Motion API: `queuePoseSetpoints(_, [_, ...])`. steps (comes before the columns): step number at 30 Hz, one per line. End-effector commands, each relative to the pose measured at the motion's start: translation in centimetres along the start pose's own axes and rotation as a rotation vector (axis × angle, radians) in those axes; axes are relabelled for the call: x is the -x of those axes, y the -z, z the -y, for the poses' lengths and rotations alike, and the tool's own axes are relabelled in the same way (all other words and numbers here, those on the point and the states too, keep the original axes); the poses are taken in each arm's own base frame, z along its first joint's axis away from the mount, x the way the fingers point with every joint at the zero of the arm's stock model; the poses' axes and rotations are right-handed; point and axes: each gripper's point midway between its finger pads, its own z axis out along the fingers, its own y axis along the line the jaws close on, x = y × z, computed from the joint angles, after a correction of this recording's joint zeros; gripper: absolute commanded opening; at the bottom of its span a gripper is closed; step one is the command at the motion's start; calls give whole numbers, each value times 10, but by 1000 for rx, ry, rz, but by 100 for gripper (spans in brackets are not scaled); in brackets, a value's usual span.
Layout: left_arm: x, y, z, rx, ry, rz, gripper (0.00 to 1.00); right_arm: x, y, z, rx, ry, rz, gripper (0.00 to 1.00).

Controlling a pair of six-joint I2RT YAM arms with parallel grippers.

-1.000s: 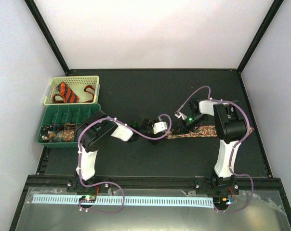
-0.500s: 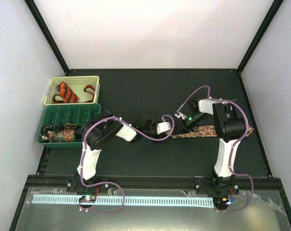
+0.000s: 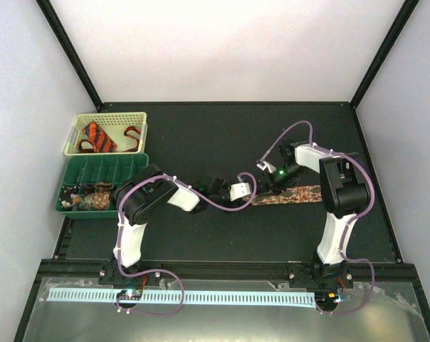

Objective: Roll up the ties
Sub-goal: Roll the tie at the center of the board.

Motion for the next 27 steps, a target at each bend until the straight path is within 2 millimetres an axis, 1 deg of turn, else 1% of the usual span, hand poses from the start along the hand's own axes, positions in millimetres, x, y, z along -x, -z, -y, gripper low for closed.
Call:
queuePoseSetpoints(1, [-44,-2,9,-12,46,-165,44,3,-12,-20,50,-2,-9,49])
queuePoseSetpoints(5, [-44,-4,9,-18,40,-168,44,8,-20,-12,30,-10,-12,44])
queuePoseSetpoints(7, [-46,-5,9,-20,40,-175,44,13,-22,-6,14,-10,-17,37])
queuePoseSetpoints(9, [-47,-5,9,-18,39,-177,45,16,-24,3,-23,-10,-29,23])
queuePoseSetpoints(11, [-45,-4,8,-15,38,-172,45,14,-23,11,-48,-18,-30,5])
queuePoseSetpoints(12, [-44,-4,8,-12,40,-172,45,12,-22,14,-53,-28,-30,1])
queuePoseSetpoints(15, [-40,-3,6,-16,54,-162,50,1,-21,23,-68,-44,-45,1])
queuePoseSetpoints(17, [-30,-1,7,-41,52,-122,58,-7,-21,33,-84,-60,-57,1])
queuePoseSetpoints(19, [-16,3,8,-63,50,-73,70,-12,-22,43,-106,-74,-69,1])
queuePoseSetpoints(21, [-5,7,6,-56,37,-29,75,-16,-22,53,-127,-86,-81,1])
queuePoseSetpoints(24, [7,10,5,-46,20,21,79,-20,-21,65,-151,-115,-85,1])
queuePoseSetpoints(27, [9,6,6,-57,23,42,82,-19,-20,66,-156,-127,-82,1])
